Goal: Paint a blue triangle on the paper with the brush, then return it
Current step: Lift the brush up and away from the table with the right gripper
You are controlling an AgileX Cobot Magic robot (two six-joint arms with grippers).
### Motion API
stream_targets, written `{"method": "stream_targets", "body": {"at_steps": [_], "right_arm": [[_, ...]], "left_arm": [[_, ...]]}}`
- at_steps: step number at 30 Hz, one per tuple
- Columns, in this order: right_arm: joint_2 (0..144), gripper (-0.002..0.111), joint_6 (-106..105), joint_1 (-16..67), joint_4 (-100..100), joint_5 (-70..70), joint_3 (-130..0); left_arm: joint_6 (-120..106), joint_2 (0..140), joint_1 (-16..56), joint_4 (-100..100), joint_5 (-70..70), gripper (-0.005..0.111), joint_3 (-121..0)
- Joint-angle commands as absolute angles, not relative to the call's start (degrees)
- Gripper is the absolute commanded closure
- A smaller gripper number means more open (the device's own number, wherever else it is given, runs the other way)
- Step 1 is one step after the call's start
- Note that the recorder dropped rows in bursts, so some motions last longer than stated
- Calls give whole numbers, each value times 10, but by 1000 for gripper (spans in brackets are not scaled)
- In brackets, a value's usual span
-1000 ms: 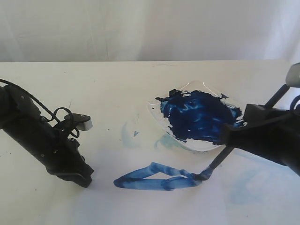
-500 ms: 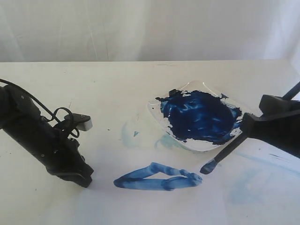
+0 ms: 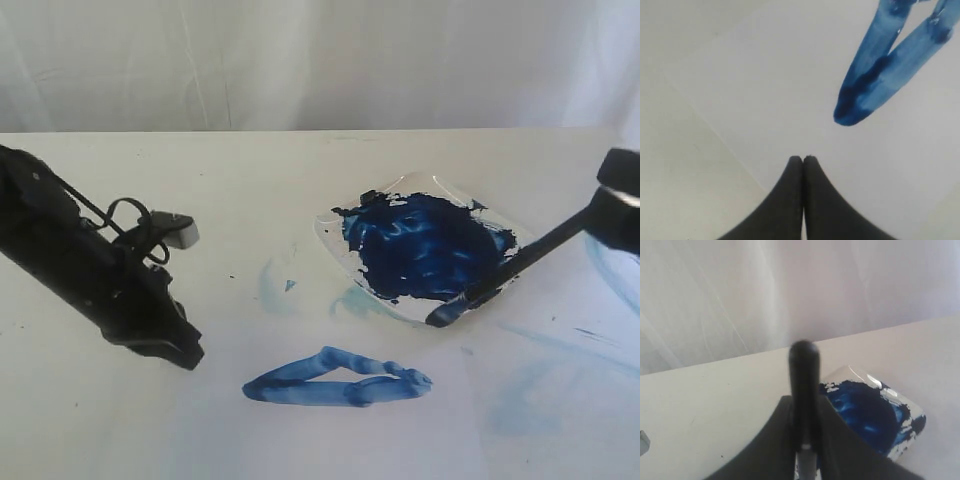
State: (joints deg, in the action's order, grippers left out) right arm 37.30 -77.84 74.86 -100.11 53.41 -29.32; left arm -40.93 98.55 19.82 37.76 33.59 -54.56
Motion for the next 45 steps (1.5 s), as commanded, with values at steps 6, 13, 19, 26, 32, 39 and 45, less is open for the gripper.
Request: {"method": "stream_targets", "body": {"at_steps": [6,13,19,26,32,39,45], "right_arm": [[365,108,-926,748,-999,493,-407],[366,108,-947,748,-999,442,-462],[394,108,-943,748,-999,391,-480],[454,108,-969,747,-999,362,-514],[522,108,-1033,723,-981,451,-542],[615,108,-1133,613,-982,496,-574],[700,108,-1132,475,-999,403,-612]], "left_arm": [[-389,818,201,364,357,107,-551],[-357,698,201,325,356,107,-546],[-357,634,201,333,356,107,-526],[-358,599,201,331,355,107,-514],[-358,598,201,325,356,107,-514],[-358,598,201,325,358,107,-514],[-358,598,201,325,358,107,-514]]}}
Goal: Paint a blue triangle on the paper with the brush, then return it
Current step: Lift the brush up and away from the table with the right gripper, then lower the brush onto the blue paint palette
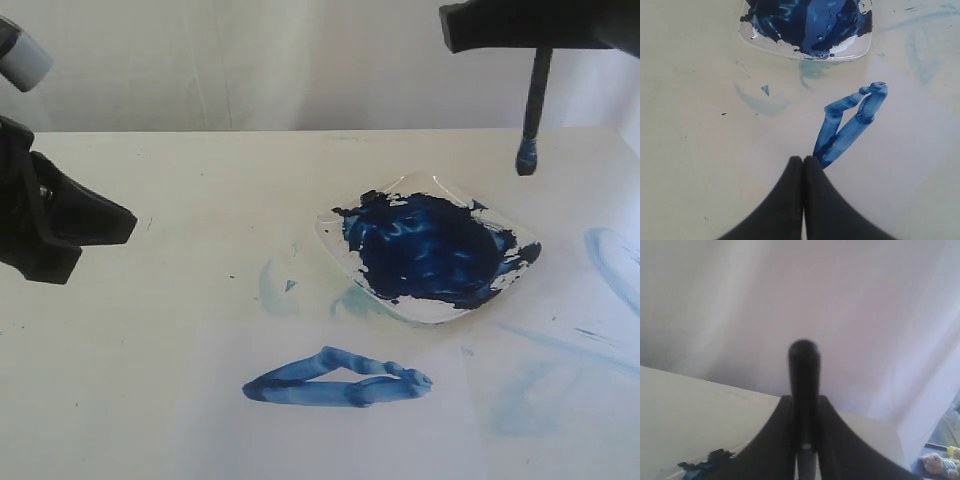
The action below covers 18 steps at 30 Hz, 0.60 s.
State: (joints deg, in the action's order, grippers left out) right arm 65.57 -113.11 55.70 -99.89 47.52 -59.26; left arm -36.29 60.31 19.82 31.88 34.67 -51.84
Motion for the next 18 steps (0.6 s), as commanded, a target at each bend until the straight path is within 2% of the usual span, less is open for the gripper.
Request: {"method": "stream_targets", "body": {"at_steps": [1,10,15,18], "right_arm": [[711,108,-1118,458,-999,373,-615],[802,108,-860,249,-999,-66,-632],[854,108,-756,151,-998,-260,-641],[884,108,-655,99,-930,-347,-663]], "left_arm": [[-358,600,201,325,358,107,-514],[-358,601,201,325,353,107,-513],[-358,601,201,330,351,107,-513],[-358,601,201,333,351,107,-513]]}}
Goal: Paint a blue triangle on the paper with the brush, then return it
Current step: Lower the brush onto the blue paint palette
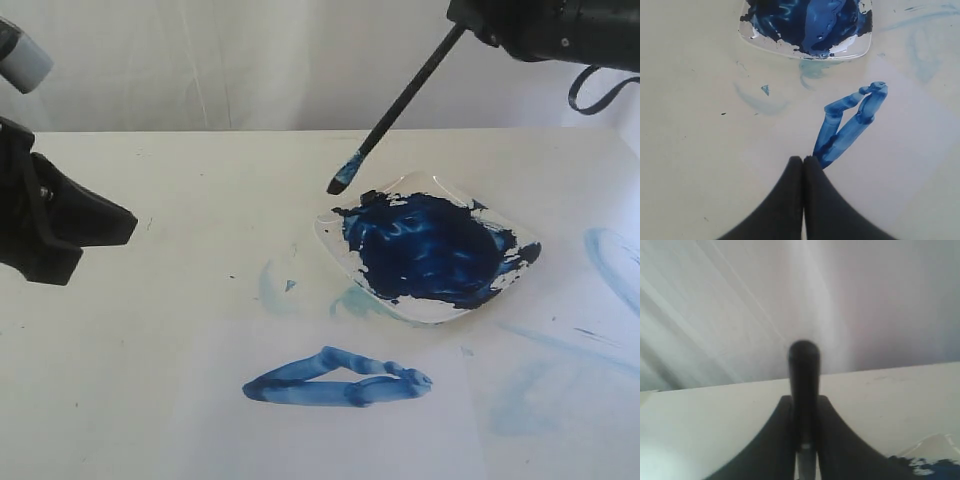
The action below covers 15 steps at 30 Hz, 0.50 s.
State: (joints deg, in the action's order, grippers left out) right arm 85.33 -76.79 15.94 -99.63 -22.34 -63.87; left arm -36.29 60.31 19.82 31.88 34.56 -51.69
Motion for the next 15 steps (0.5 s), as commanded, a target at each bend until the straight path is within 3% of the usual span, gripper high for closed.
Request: {"method": "stream_targets", "body": {"at_steps": [1,15], "right_arm": [[894,108,-618,82,-906,-367,-671],[1002,108,-294,-76,-717,-401,-747]], "left_arm": [[-357,601,201,333,351,107,-513],[-357,601,201,340,339,107,-502]]}}
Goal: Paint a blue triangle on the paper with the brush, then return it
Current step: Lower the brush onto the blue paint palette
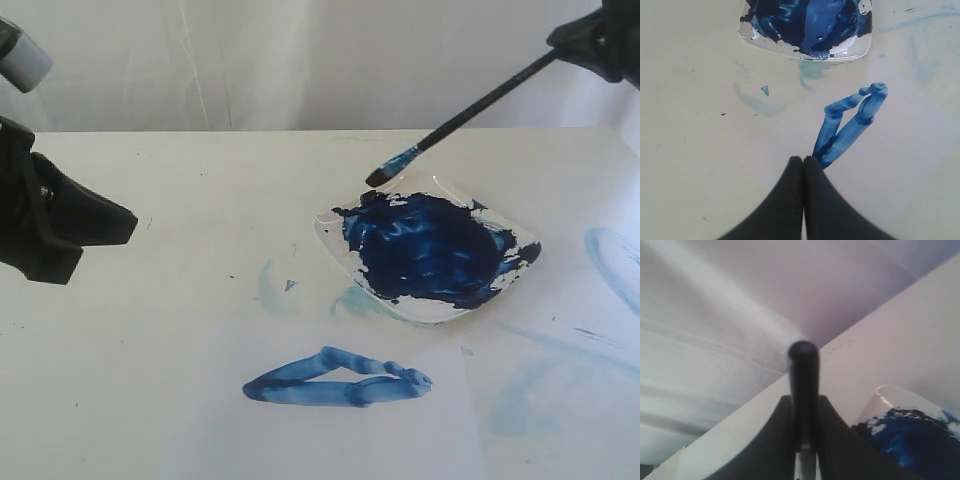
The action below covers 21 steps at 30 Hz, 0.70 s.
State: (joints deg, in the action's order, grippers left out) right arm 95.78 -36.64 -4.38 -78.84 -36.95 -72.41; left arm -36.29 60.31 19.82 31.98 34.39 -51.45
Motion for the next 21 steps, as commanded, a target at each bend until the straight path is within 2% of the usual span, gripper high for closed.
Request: {"method": "stream_targets", "body": {"at_steps": [1,12,21], "right_arm": [[1017,108,-290,-81,-715,-408,-749],[1186,108,-286,-126,-773,-516,-817],[1257,108,-282,-126,-796,-506,-870]], "left_arm": [[-357,601,201,346,333,107,-497],[-357,601,201,363,280,107,-468],[-357,601,201,363,279,107,-468]]}}
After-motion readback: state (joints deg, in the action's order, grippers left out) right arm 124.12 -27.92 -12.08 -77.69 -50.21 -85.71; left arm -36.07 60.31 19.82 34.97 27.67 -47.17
